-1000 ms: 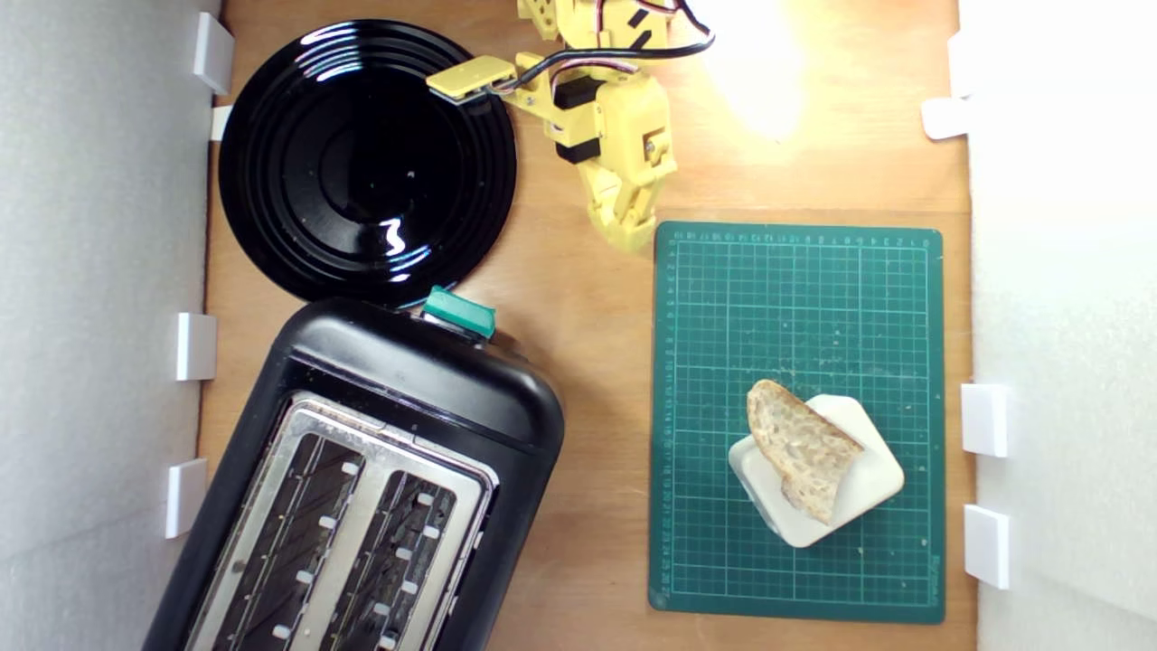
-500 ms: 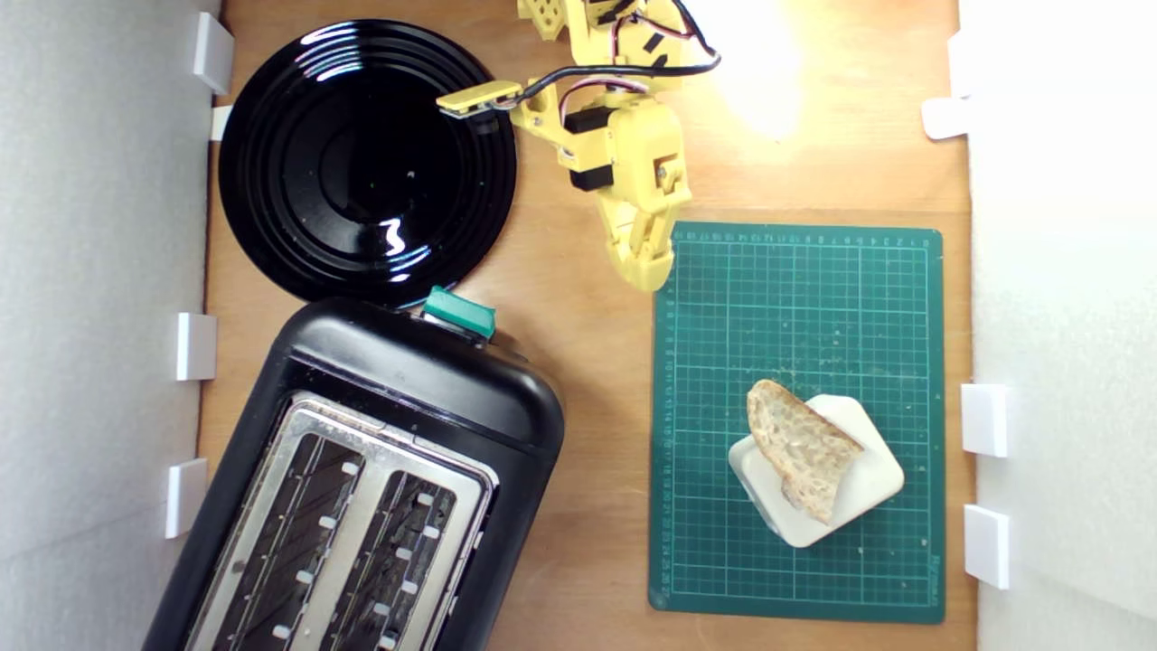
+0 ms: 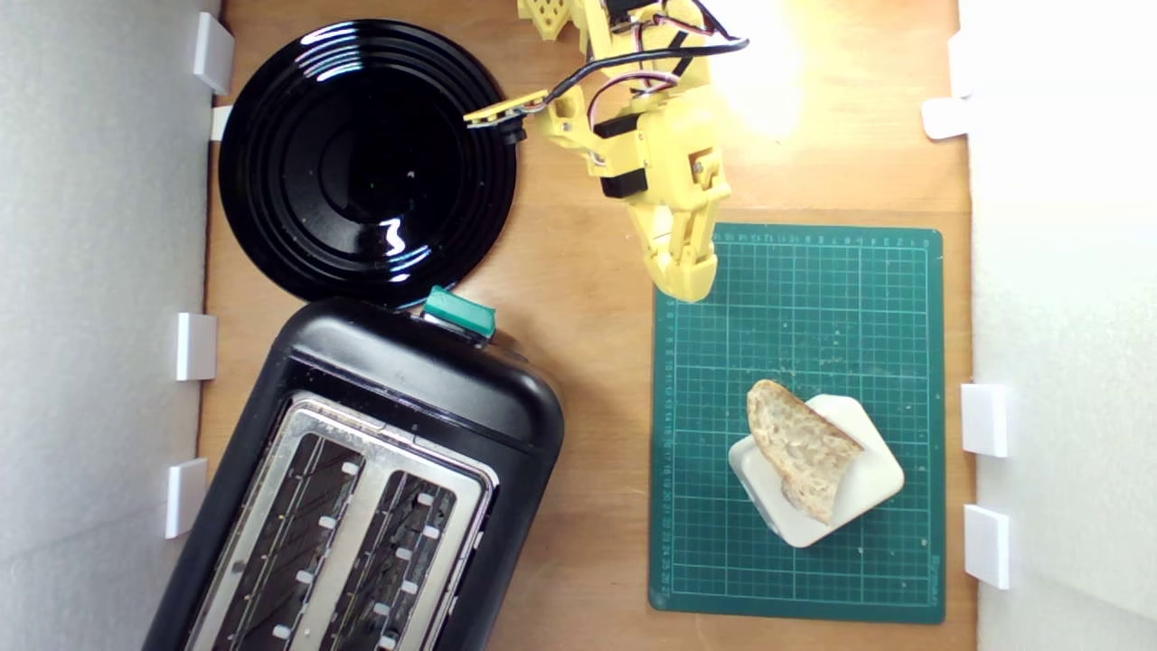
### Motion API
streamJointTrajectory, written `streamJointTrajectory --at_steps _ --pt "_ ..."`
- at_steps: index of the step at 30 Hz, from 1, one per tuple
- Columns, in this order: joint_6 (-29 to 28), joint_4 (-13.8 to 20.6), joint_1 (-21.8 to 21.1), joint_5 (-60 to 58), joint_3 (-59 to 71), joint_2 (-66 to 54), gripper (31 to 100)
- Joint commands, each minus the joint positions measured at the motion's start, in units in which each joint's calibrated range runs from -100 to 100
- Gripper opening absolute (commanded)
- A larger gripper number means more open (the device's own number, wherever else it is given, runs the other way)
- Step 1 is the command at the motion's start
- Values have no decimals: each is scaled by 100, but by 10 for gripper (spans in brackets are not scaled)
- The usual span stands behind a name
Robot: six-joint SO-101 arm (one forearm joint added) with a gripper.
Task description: Pick bread and place in toaster
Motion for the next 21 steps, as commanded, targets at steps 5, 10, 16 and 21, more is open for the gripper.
streamJointTrajectory --at_steps 5,10,16,21 --pt "-48 72 -49 -429 -282 57 312" --pt "-58 417 -33 -771 -282 664 312" --pt "-618 1650 475 -1871 -345 1687 312" --pt "-722 2239 805 -2528 -599 2494 312"
